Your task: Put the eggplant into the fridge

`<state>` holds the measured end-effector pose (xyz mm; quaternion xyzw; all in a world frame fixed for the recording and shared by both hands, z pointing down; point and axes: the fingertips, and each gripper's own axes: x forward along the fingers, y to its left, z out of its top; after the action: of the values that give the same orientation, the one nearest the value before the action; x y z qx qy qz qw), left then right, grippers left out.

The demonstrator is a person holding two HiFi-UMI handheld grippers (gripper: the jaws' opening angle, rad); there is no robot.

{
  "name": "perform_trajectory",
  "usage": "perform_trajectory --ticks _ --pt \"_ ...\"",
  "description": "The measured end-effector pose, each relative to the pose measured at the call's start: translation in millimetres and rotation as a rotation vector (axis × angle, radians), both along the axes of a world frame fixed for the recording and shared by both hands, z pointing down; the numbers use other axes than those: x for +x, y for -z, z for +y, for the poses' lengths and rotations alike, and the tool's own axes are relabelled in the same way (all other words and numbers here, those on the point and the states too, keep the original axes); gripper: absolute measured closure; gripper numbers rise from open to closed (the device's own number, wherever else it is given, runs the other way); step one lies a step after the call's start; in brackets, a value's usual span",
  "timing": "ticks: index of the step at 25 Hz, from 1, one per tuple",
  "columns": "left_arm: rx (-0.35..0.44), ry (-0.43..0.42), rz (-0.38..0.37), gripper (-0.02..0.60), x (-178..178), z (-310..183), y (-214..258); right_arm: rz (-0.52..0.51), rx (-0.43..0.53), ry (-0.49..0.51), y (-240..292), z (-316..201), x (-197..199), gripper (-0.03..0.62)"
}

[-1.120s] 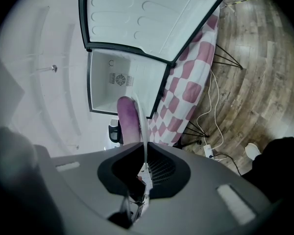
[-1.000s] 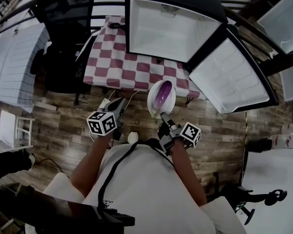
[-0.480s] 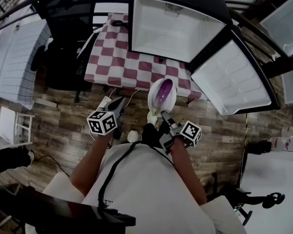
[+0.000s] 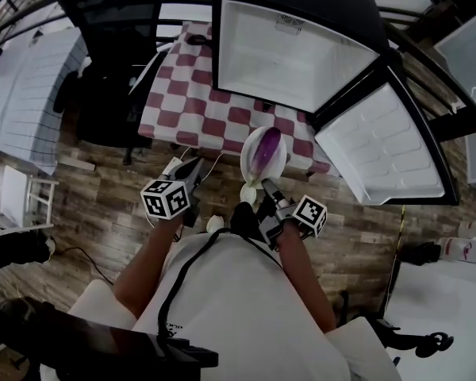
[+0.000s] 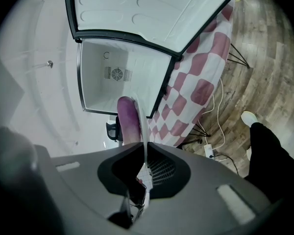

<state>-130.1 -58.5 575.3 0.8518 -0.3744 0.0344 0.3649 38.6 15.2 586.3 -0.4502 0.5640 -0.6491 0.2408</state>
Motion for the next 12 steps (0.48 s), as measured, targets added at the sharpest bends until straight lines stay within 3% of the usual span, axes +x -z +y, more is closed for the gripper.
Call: perform_trajectory --ticks 12 --pt "0.015 0.062 -0.002 0.577 35 -82 13 -0.007 0.009 0.097 6 -92 26 0.565"
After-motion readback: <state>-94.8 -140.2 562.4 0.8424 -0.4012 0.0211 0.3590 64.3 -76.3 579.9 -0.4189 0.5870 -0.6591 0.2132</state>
